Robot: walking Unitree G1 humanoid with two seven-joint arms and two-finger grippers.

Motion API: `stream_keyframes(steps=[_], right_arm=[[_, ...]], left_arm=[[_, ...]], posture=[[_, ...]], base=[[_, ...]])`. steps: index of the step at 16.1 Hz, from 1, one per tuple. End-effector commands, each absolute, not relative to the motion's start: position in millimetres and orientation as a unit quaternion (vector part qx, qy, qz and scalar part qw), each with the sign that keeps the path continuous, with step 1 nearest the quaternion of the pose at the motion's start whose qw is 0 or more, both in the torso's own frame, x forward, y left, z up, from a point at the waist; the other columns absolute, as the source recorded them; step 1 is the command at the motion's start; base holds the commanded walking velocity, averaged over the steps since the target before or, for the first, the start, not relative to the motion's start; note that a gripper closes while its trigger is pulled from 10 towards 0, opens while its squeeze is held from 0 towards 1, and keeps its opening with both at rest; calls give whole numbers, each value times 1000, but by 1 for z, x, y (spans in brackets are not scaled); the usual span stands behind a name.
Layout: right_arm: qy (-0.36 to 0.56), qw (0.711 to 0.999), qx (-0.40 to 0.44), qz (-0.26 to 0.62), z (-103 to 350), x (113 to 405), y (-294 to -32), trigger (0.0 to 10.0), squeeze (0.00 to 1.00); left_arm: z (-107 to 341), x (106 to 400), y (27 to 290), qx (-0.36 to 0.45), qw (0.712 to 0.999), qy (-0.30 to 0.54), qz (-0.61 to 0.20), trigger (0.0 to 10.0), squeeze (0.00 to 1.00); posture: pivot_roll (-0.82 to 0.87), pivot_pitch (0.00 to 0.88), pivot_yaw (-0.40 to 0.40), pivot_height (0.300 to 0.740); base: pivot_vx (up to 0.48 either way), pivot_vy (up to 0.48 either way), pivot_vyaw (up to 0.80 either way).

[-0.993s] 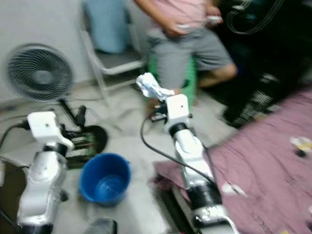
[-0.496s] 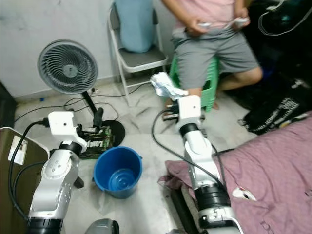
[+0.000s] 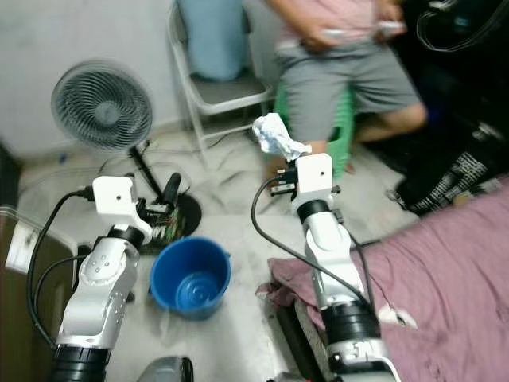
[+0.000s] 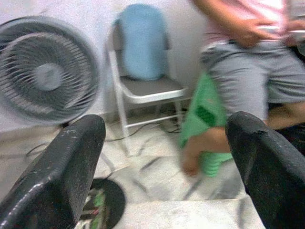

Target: Clean up the room

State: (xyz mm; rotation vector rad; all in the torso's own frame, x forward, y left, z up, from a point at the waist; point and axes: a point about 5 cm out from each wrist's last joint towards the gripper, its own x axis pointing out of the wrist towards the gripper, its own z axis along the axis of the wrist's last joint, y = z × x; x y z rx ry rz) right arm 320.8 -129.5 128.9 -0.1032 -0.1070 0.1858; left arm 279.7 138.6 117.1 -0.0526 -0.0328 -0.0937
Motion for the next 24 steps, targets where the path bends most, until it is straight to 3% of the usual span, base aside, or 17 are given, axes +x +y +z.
stream_keyframes(steps=[1,11,20,24], right_arm=[[-64,989,-56,117,134,321,-116,10000,0],[-49,990,-50,119,128,322,-114,10000,0],[-51,990,-49,124,130,327,-112,10000,0],[-55,989,-47,126,131,329,-111,10000,0]], left_arm=[[117,279,144,-24,999,-21,-34,10000,0],[116,274,151,-33,999,-19,-15,10000,0],[125,277,154,-52,997,-45,-24,10000,0],[126,276,155,-51,997,-49,-26,10000,0]], posture=[[-72,0,-35,740],[-50,0,-62,740],[-50,0,-63,740],[-48,0,-63,740]], base=[[0,0,800],[0,0,750],[0,0,0],[264,0,717]])
